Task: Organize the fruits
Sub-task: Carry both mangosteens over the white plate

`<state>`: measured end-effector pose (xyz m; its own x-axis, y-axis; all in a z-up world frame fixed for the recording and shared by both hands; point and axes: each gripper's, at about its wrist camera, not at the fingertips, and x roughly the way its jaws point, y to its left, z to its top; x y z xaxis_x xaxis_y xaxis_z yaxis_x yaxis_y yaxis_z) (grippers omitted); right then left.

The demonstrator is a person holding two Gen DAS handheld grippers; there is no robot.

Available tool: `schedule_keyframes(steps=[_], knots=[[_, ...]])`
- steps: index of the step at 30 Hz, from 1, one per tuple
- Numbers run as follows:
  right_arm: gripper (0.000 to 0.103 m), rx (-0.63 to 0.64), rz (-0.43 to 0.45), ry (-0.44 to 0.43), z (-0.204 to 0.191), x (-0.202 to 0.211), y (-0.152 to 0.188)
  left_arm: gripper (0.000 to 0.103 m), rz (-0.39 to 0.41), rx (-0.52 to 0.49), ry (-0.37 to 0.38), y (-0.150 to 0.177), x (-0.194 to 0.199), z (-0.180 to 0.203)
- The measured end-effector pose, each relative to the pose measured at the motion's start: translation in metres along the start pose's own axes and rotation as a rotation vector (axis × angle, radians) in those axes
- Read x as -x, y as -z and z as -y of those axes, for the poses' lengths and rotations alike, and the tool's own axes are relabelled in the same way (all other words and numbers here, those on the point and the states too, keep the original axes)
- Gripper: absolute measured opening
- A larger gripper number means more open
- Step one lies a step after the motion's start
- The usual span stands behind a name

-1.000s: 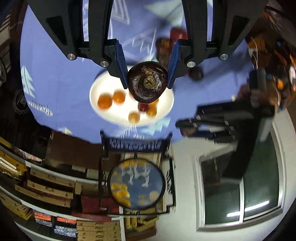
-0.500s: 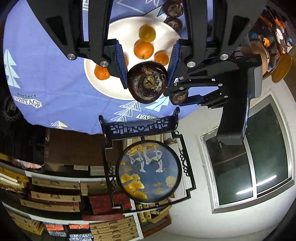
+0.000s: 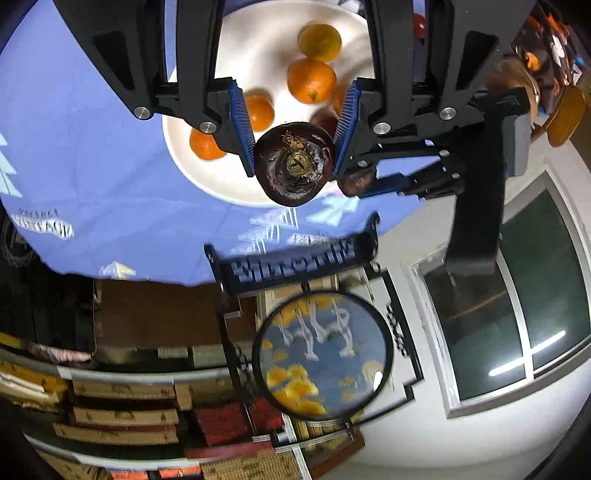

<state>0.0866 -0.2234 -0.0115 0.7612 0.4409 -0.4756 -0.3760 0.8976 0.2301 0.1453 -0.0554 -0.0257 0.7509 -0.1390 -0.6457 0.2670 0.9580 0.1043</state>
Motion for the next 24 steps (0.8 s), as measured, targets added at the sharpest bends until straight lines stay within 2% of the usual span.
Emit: schedule_keyframes(steps=[24], knots=[[0.042, 0.022, -0.047, 0.033, -0.002, -0.018, 0.010, 0.043, -0.001, -0.027, 0.000, 0.007, -0.010, 0.006]])
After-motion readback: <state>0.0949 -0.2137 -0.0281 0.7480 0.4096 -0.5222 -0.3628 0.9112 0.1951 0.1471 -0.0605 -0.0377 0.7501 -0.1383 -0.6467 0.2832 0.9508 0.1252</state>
